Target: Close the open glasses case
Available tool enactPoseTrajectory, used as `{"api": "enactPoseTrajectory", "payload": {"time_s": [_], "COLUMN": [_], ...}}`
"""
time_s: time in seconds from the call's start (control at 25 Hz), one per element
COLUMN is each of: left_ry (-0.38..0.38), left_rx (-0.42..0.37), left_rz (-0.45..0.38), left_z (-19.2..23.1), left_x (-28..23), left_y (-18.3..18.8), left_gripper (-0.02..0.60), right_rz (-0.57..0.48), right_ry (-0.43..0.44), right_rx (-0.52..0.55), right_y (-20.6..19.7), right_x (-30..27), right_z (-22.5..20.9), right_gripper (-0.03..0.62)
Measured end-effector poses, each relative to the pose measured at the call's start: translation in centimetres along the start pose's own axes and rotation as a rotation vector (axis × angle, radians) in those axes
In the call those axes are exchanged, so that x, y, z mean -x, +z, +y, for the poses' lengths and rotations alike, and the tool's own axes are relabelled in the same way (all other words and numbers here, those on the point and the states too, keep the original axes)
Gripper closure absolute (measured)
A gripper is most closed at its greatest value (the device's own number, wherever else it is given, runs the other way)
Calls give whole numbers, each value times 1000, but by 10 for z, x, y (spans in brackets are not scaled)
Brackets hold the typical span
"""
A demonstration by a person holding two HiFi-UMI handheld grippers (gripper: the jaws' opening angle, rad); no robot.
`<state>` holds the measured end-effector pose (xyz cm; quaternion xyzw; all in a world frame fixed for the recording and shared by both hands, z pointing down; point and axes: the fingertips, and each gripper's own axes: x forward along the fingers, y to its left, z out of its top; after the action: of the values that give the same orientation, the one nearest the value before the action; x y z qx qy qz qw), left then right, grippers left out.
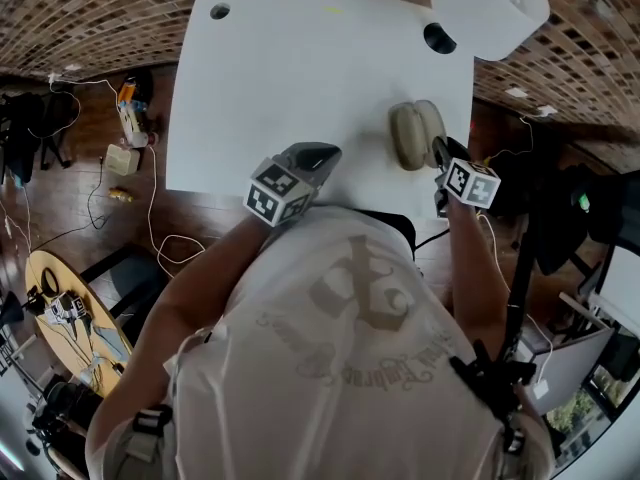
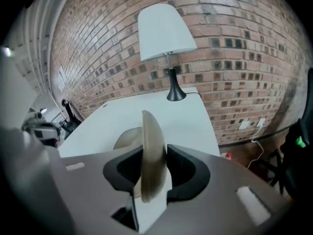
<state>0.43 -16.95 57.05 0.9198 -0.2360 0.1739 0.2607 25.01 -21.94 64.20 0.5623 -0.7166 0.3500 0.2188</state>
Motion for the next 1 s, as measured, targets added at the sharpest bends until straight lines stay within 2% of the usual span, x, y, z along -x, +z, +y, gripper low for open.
{"api": "enactPoseTrajectory", "payload": {"time_s": [0.24, 0.36, 0.48, 0.8, 1.0], "left_ry": [10, 9, 2, -9, -8], "left_rx": [4, 3, 1, -3, -1], "left_rz": [-10, -9, -11, -5, -1], "left_z": [2, 3, 2, 0, 0], "left_x": [5, 6, 7, 5, 6], "left_y": [-1, -3, -1, -1, -4], "left_gripper": [575, 575, 575, 575, 575], "right_rz": [9, 6, -5, -25, -21], "right_ry": [-134, -153, -135, -33, 4], "right_rx": [266, 375, 451, 497, 426], "right_y": [1, 0, -3, -16, -23], "right_x": [7, 10, 11, 7, 1], "right_z": [20, 38, 58, 98, 106], "right_gripper": [462, 435, 397, 370, 382]}}
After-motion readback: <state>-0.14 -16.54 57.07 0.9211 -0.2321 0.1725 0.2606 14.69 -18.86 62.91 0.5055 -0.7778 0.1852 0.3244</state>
